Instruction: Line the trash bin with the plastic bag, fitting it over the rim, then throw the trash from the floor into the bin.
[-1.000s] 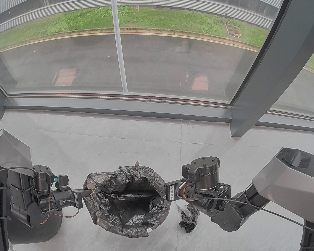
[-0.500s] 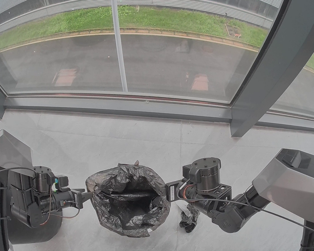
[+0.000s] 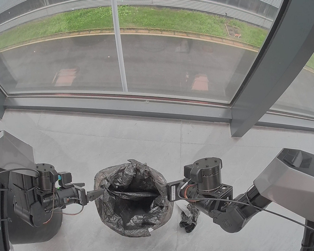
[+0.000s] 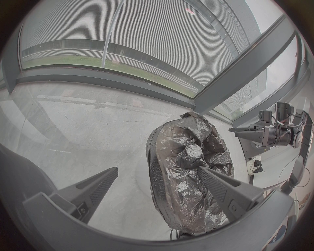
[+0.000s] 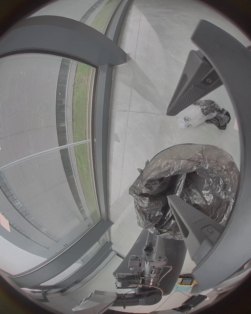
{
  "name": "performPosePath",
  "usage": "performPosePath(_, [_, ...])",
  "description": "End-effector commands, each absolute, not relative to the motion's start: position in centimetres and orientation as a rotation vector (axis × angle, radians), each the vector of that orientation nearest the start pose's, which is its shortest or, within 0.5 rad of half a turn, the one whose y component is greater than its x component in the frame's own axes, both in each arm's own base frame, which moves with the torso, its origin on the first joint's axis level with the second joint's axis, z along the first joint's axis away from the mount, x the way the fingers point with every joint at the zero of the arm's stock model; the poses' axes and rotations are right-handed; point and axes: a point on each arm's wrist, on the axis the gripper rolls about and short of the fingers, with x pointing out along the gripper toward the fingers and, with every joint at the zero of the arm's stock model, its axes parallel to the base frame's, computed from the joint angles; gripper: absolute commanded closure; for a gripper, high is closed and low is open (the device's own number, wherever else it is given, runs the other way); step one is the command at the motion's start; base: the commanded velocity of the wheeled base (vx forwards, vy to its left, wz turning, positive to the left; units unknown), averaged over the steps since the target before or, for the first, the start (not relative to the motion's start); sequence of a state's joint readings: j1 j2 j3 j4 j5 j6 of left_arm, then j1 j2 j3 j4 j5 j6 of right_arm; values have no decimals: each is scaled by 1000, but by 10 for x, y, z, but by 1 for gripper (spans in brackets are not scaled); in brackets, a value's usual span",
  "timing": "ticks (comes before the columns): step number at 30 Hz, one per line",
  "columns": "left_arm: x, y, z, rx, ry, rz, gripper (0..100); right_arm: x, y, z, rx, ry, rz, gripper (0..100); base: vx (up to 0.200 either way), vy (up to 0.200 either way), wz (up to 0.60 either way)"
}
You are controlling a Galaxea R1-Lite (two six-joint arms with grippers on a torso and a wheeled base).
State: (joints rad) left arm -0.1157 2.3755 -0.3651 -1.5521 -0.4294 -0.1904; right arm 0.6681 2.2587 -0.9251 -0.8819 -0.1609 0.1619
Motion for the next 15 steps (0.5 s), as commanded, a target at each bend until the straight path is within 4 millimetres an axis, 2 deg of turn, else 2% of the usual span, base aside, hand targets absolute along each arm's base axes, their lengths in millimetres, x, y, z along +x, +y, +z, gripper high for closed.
performPosePath(1, [299, -44, -22, -269, 489, -491, 0, 312, 241, 42, -18, 446, 465, 0, 0, 0, 0])
performPosePath(9, [297, -37, -18, -283, 488, -465, 0, 304, 238, 55, -10, 428, 478, 0, 0, 0, 0])
performPosePath(15, [295, -26, -29, -275, 518, -387, 0, 300, 239, 54, -4, 410, 486, 0, 0, 0, 0])
